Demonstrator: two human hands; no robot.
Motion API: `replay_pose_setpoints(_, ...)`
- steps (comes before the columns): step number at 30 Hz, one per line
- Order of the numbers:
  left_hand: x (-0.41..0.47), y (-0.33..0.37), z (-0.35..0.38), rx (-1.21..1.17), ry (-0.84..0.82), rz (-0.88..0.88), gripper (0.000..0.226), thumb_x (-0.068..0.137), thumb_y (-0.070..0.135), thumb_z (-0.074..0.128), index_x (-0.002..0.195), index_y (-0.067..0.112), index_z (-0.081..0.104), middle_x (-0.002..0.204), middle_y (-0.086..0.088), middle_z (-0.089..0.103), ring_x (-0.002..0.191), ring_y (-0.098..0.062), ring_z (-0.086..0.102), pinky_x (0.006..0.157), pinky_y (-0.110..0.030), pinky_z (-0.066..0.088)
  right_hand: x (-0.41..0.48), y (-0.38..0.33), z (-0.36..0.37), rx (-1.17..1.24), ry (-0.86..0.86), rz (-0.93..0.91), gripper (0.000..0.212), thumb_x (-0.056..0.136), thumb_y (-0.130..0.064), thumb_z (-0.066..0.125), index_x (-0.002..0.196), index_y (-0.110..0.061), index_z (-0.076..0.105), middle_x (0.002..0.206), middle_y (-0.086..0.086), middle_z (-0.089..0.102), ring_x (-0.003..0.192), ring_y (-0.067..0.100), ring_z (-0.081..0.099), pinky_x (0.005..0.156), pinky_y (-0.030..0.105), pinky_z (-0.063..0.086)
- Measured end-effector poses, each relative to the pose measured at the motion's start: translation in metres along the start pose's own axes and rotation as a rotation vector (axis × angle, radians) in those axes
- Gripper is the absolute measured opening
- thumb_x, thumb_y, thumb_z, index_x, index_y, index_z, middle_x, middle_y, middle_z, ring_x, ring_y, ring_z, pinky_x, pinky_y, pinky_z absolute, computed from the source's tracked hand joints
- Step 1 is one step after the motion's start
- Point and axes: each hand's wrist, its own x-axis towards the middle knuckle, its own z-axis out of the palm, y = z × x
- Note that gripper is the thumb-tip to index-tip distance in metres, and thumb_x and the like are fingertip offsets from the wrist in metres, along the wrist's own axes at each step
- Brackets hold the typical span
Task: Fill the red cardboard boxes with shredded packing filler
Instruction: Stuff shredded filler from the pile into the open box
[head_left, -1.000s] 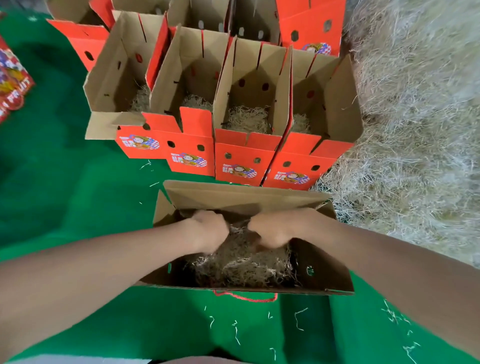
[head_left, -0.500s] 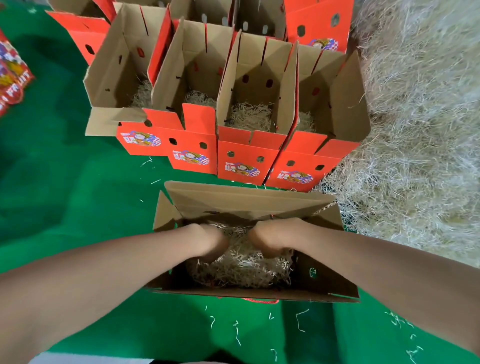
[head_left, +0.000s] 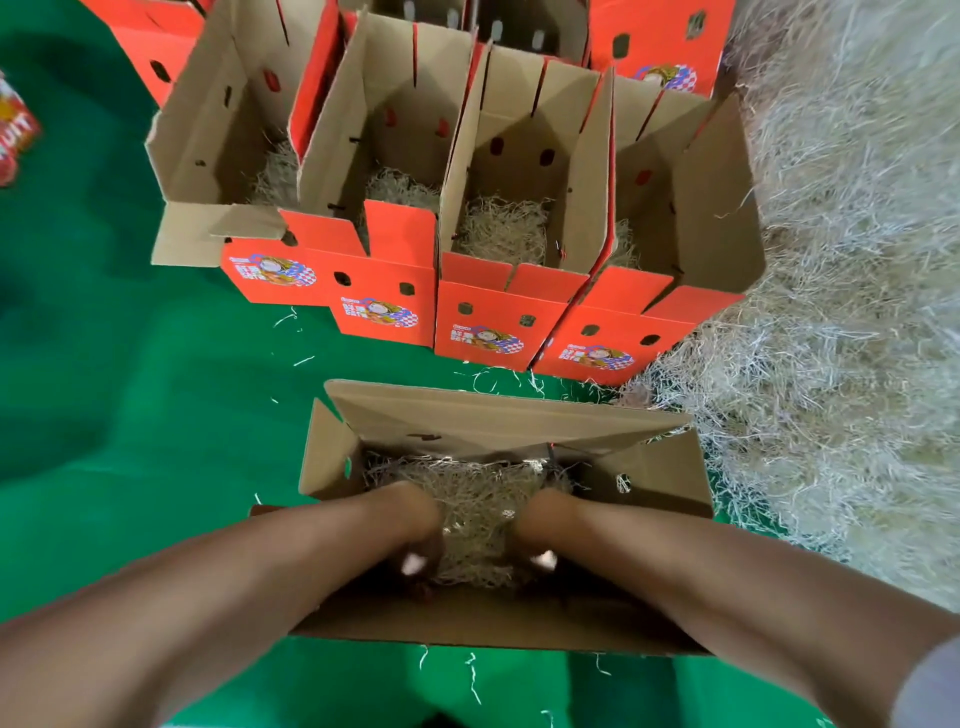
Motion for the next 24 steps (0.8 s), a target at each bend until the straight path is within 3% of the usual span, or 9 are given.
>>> replay_pose_setpoints(5, -0.011, -0.006, -0.007, 0.134, 0.632, -0.087, 0.024, 0.092, 0.008, 0.047, 0.112, 0.006, 0.061, 0.114, -0.013, 0.064, 0.103, -0.030, 0.061, 0.083, -0.041, 0.049, -0.013, 0.002, -0.018, 0.047, 0.308, -0.027, 0.022, 0.089, -0.007, 0.051, 0.109, -0.003, 0.061, 0.111, 0.012, 0.060, 0.085, 0.024, 0.055, 0.068, 0.030, 0.043)
replay_pose_setpoints(7, -0.007, -0.012, 0.007, 0.195, 0.518, -0.126, 0.025, 0.093, 0.011, 0.049, 0.115, 0.005, 0.059, 0.119, -0.014, 0.060, 0.109, -0.031, 0.057, 0.090, -0.043, 0.048, -0.012, 0.003, -0.002, 0.090, 0.307, 0.054, 0.026, 0.090, -0.009, 0.051, 0.114, -0.003, 0.059, 0.119, 0.014, 0.058, 0.104, 0.029, 0.056, 0.084, 0.035, 0.048)
replay_pose_setpoints(9, 0.001, -0.017, 0.025, 0.232, 0.233, -0.121, 0.034, 0.092, 0.017, 0.052, 0.123, 0.006, 0.055, 0.131, -0.015, 0.051, 0.122, -0.031, 0.046, 0.100, -0.049, 0.040, -0.011, 0.003, 0.015, 0.138, 0.175, 0.064, 0.031, 0.092, -0.014, 0.048, 0.119, -0.004, 0.057, 0.126, 0.017, 0.053, 0.115, 0.033, 0.050, 0.095, 0.039, 0.043)
replay_pose_setpoints(12, 0.006, -0.024, 0.036, 0.272, 0.086, -0.149, 0.046, 0.091, 0.029, 0.052, 0.134, 0.013, 0.047, 0.144, -0.012, 0.037, 0.136, -0.031, 0.027, 0.109, -0.060, 0.016, -0.010, 0.008, 0.031, 0.096, 0.014, 0.008, 0.032, 0.092, -0.012, 0.047, 0.120, 0.000, 0.057, 0.127, 0.019, 0.054, 0.116, 0.033, 0.051, 0.093, 0.037, 0.042)
replay_pose_setpoints(16, -0.001, -0.021, 0.022, 0.318, -0.001, -0.160, 0.042, 0.092, 0.030, 0.051, 0.131, 0.015, 0.048, 0.147, -0.011, 0.033, 0.140, -0.031, 0.018, 0.109, -0.064, 0.002, -0.018, 0.020, 0.035, 0.078, -0.064, 0.020, 0.034, 0.093, -0.008, 0.047, 0.125, 0.001, 0.051, 0.134, 0.017, 0.048, 0.121, 0.033, 0.046, 0.095, 0.040, 0.040)
replay_pose_setpoints(18, -0.003, -0.018, 0.019, 0.324, 0.049, -0.169, 0.042, 0.091, 0.030, 0.052, 0.131, 0.014, 0.048, 0.144, -0.012, 0.037, 0.137, -0.032, 0.025, 0.109, -0.064, 0.009, -0.023, 0.024, 0.033, 0.033, -0.090, 0.003, 0.034, 0.094, -0.009, 0.046, 0.125, 0.001, 0.051, 0.132, 0.016, 0.049, 0.120, 0.032, 0.047, 0.090, 0.038, 0.041)
replay_pose_setpoints(20, -0.004, -0.015, 0.020, 0.283, 0.214, -0.131, 0.032, 0.091, 0.018, 0.054, 0.121, 0.008, 0.055, 0.129, -0.014, 0.052, 0.120, -0.032, 0.048, 0.101, -0.054, 0.037, -0.024, 0.021, 0.025, 0.014, -0.059, -0.029, 0.031, 0.093, -0.011, 0.047, 0.121, 0.003, 0.054, 0.124, 0.017, 0.055, 0.109, 0.031, 0.054, 0.081, 0.037, 0.044)
replay_pose_setpoints(22, -0.006, -0.011, 0.020, 0.198, 0.487, -0.069, 0.025, 0.091, 0.007, 0.050, 0.115, 0.004, 0.059, 0.117, -0.015, 0.058, 0.104, -0.031, 0.059, 0.085, -0.043, 0.051, -0.025, 0.011, 0.012, 0.023, 0.174, -0.022, 0.024, 0.092, -0.007, 0.048, 0.112, 0.001, 0.058, 0.115, 0.016, 0.060, 0.096, 0.029, 0.058, 0.076, 0.037, 0.048)
replay_pose_setpoints(24, -0.008, -0.005, 0.020, 0.141, 0.564, -0.032, 0.028, 0.091, 0.003, 0.049, 0.117, 0.001, 0.057, 0.117, -0.018, 0.057, 0.104, -0.033, 0.059, 0.082, -0.041, 0.050, -0.023, 0.000, 0.002, 0.078, 0.474, 0.024, 0.023, 0.090, -0.006, 0.050, 0.111, -0.003, 0.058, 0.114, 0.015, 0.060, 0.099, 0.029, 0.059, 0.078, 0.039, 0.050)
